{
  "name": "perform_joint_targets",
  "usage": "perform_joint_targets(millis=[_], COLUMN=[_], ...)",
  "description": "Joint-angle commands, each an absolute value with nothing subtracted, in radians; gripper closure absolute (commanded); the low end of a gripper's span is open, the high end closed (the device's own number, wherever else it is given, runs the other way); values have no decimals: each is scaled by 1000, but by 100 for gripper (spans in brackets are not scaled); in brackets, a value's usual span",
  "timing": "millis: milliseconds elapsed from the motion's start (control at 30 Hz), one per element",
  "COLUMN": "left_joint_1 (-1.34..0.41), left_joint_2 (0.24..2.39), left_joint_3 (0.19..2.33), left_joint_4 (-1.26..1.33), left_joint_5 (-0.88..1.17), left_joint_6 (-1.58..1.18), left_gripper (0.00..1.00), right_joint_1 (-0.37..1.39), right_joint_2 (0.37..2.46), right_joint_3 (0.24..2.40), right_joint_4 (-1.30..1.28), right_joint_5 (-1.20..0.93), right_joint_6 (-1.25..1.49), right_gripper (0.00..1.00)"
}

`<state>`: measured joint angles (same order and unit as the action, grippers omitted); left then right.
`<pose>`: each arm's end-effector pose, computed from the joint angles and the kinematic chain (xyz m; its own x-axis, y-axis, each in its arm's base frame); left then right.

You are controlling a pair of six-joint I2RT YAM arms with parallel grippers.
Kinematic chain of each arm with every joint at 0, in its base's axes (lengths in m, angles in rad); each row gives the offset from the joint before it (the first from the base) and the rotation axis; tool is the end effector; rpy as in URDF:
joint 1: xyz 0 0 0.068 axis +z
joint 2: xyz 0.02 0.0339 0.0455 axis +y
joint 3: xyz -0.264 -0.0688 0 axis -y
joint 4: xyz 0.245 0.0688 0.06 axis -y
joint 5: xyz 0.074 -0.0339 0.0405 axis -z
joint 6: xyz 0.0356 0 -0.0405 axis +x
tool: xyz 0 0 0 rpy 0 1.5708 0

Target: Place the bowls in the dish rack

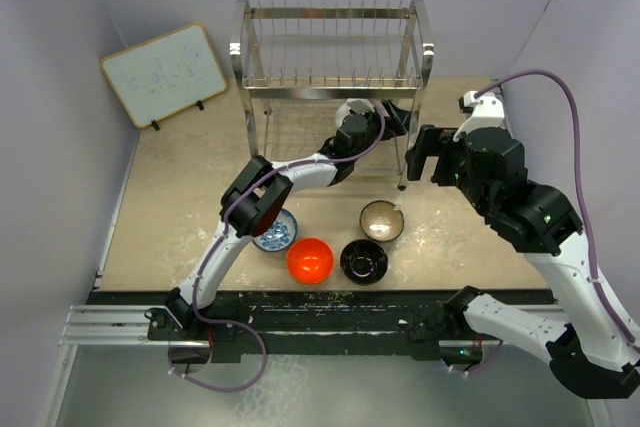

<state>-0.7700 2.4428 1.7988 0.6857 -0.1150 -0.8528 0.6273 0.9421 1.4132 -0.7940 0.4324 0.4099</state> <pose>0.4073 -0.3892 0.1888 -0.4391 -0.6163 -0.6537 0.4233 0.4998 -0.7556 0.1356 0.0799 0.4579 -0.3198 0.2151 -0.9228 -0.0913 0.9624 0.2560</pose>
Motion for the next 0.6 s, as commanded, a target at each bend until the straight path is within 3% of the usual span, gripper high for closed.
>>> perform_joint_targets(millis=[0, 300, 567], left_joint_1=[-762, -751, -740], left_joint_2=[2477, 2543, 2489], left_joint_3=[1873, 1950, 1846], left_joint_4=[741, 744, 762], left_joint_5=[-163, -231, -443], left_joint_6=[-836, -854, -919], left_gripper=[3, 1, 1], right_joint_1=[620, 613, 607], right_joint_2=[950, 966, 972], right_joint_3=[1406, 1403, 1402], right_joint_4=[-751, -743, -738], right_joint_5=[465, 471, 466], right_joint_6=[383, 364, 354], right_gripper=[1, 1, 1])
